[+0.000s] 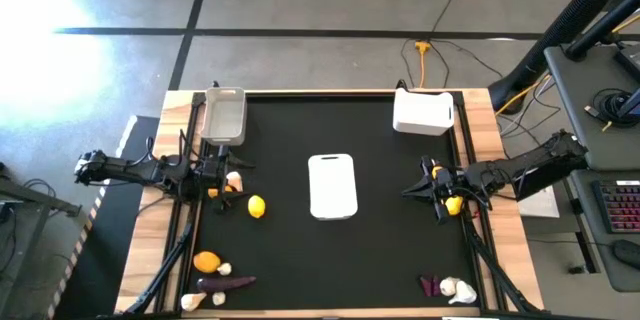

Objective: Sort produce into baskets

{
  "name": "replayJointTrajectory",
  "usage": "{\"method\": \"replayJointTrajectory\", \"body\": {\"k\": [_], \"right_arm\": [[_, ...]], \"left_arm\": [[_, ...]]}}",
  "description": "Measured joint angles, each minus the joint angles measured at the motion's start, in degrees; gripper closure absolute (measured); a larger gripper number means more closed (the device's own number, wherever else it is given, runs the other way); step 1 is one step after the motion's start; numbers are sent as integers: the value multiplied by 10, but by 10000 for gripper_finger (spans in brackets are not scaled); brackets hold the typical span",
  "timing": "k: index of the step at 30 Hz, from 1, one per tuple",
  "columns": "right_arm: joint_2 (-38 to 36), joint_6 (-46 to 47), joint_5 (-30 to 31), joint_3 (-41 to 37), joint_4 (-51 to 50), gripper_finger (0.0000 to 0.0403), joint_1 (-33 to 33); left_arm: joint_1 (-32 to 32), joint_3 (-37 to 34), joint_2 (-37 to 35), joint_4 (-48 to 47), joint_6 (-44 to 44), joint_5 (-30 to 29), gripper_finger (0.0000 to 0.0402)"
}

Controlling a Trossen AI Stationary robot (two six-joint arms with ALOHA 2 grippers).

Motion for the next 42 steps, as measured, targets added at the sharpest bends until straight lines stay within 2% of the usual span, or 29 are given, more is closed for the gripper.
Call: {"method": "replayJointTrajectory", "body": {"k": [28, 32, 42], "right_arm": [[0, 0, 0, 0, 0, 390, 0], [0, 0, 0, 0, 0, 390, 0], [0, 0, 0, 0, 0, 390, 0]], "left_arm": [[0, 0, 0, 7, 10, -7, 70], [1, 0, 0, 85, 15, -37, 70], [1, 2, 0, 296, -18, -35, 70]]}}
